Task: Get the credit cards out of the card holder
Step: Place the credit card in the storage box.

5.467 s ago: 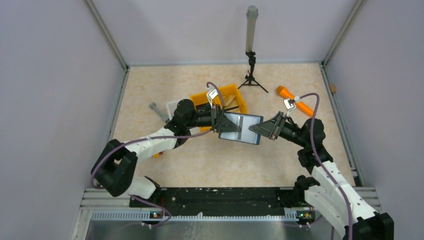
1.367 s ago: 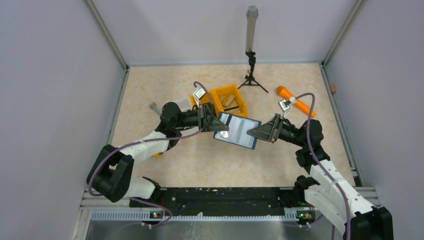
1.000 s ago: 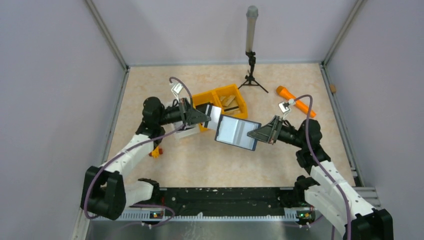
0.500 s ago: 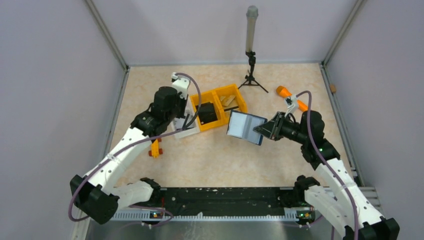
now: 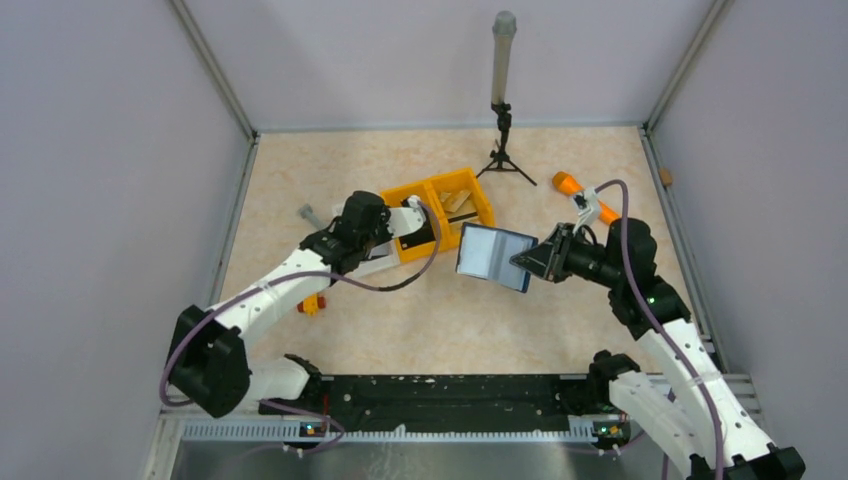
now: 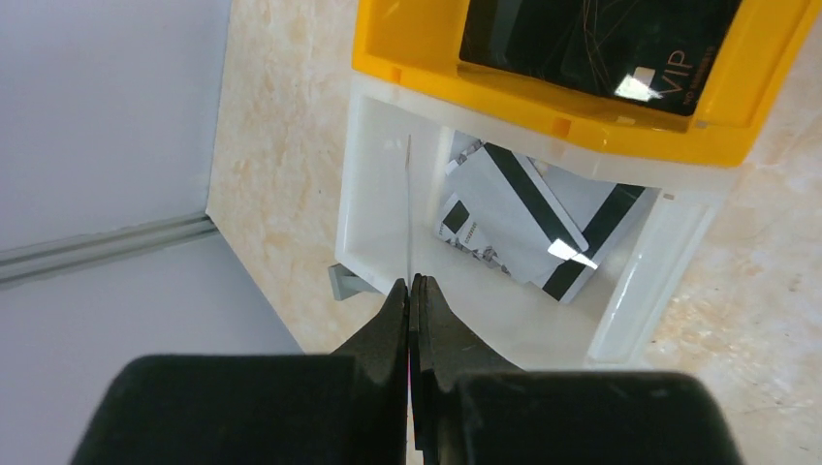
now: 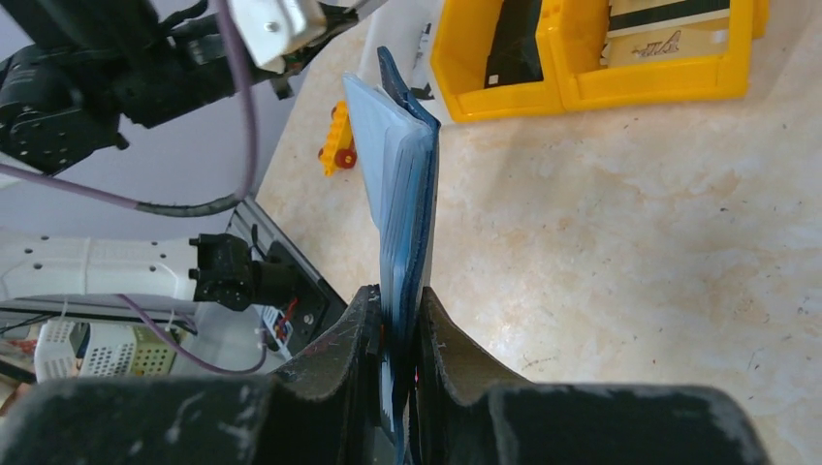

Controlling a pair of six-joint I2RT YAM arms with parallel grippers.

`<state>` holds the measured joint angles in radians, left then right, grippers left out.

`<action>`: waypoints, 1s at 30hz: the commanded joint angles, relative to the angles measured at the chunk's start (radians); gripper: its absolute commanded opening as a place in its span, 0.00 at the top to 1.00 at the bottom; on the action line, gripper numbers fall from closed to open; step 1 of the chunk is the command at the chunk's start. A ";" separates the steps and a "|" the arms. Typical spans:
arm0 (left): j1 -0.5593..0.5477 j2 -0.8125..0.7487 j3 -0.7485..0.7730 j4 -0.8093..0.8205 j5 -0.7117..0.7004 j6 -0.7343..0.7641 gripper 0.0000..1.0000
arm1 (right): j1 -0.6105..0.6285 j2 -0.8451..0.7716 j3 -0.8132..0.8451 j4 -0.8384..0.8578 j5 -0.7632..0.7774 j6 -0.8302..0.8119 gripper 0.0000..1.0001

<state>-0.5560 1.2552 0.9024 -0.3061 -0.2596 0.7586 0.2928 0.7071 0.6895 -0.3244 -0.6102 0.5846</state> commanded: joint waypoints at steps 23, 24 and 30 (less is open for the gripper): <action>0.102 0.321 -0.004 0.249 0.035 0.192 1.00 | -0.007 -0.093 0.033 -0.064 0.023 -0.015 1.00; 0.102 0.322 -0.001 0.244 0.036 0.190 1.00 | -0.007 -0.097 0.032 -0.067 0.025 -0.015 1.00; 0.102 0.307 0.015 0.157 0.038 0.183 0.90 | -0.007 -0.103 0.024 -0.065 0.026 -0.012 1.00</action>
<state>-0.4519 1.5757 0.8997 -0.1253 -0.2619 0.9424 0.2924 0.6178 0.6903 -0.4152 -0.5880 0.5686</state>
